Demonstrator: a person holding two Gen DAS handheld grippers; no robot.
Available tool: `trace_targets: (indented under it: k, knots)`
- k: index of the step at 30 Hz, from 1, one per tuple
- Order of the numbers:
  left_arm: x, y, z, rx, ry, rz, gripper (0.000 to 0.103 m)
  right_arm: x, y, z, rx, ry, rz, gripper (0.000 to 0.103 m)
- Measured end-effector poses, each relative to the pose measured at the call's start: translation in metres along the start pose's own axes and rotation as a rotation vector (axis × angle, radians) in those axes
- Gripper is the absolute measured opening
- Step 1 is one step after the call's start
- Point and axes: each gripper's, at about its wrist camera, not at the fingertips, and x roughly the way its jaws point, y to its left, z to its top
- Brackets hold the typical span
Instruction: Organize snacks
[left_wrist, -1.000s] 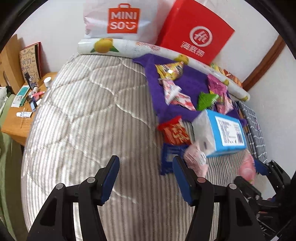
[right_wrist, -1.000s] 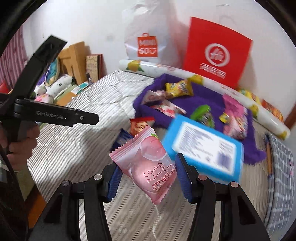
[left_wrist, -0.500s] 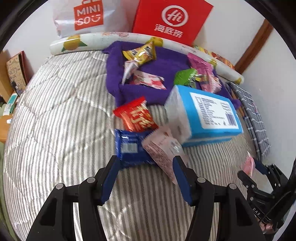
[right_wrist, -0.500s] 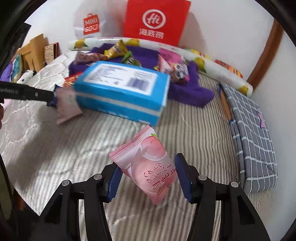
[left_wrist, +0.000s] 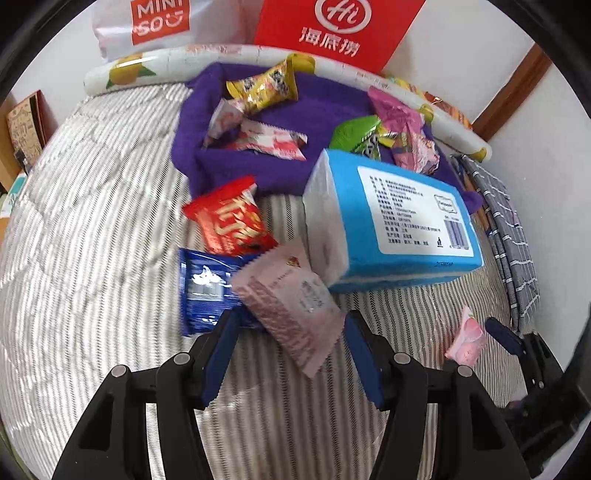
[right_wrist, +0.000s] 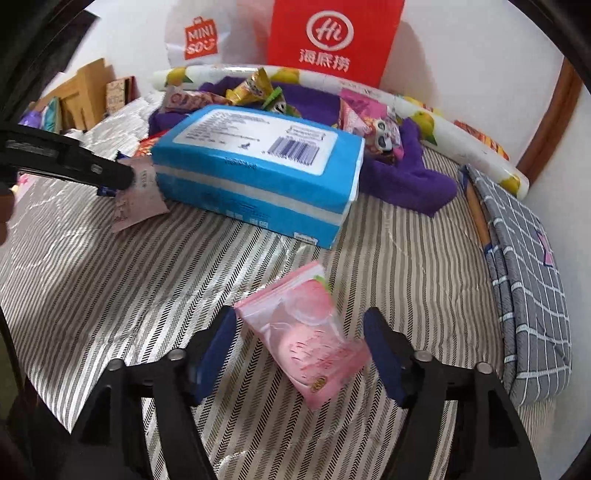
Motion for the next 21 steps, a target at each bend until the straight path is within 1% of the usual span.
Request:
trace_targets:
  k: [1, 2, 4, 7, 8, 12, 13, 14, 15, 17, 21]
  knots:
    - [0.002, -0.002, 0.0, -0.006, -0.002, 0.017, 0.059, -0.002, -0.002, -0.001, 0.004, -0.006, 0.012, 0.079]
    - [0.003, -0.004, 0.001, -0.009, -0.006, 0.029, 0.062, -0.005, -0.006, -0.003, 0.016, -0.015, 0.029, 0.08]
    - [0.005, -0.01, 0.002, -0.007, -0.026, 0.068, 0.064, -0.009, -0.013, -0.005, 0.038, -0.031, 0.044, 0.08]
    - [0.011, -0.02, 0.003, 0.003, -0.034, 0.124, 0.069, -0.011, -0.02, -0.008, 0.066, -0.039, 0.054, 0.08]
    - [0.013, -0.024, 0.003, 0.012, -0.037, 0.155, 0.069, -0.011, -0.021, -0.01, 0.074, -0.04, 0.055, 0.08]
    - [0.018, -0.034, 0.003, 0.04, -0.056, 0.234, 0.069, -0.01, -0.028, -0.012, 0.1, -0.043, 0.057, 0.08]
    - [0.018, -0.035, 0.002, 0.045, -0.058, 0.242, 0.066, -0.01, -0.03, -0.013, 0.108, -0.044, 0.058, 0.08]
    - [0.017, -0.035, 0.002, 0.053, -0.057, 0.253, 0.06, -0.01, -0.033, -0.014, 0.12, -0.047, 0.061, 0.08]
    - [0.016, -0.034, 0.001, 0.062, -0.058, 0.265, 0.06, -0.011, -0.035, -0.015, 0.126, -0.05, 0.064, 0.08]
    - [0.012, -0.029, -0.002, 0.065, -0.049, 0.254, 0.059, -0.012, -0.039, -0.016, 0.14, -0.053, 0.064, 0.08]
    - [0.0, -0.016, -0.012, 0.065, -0.031, 0.208, 0.057, -0.015, -0.042, -0.019, 0.149, -0.064, 0.067, 0.08]
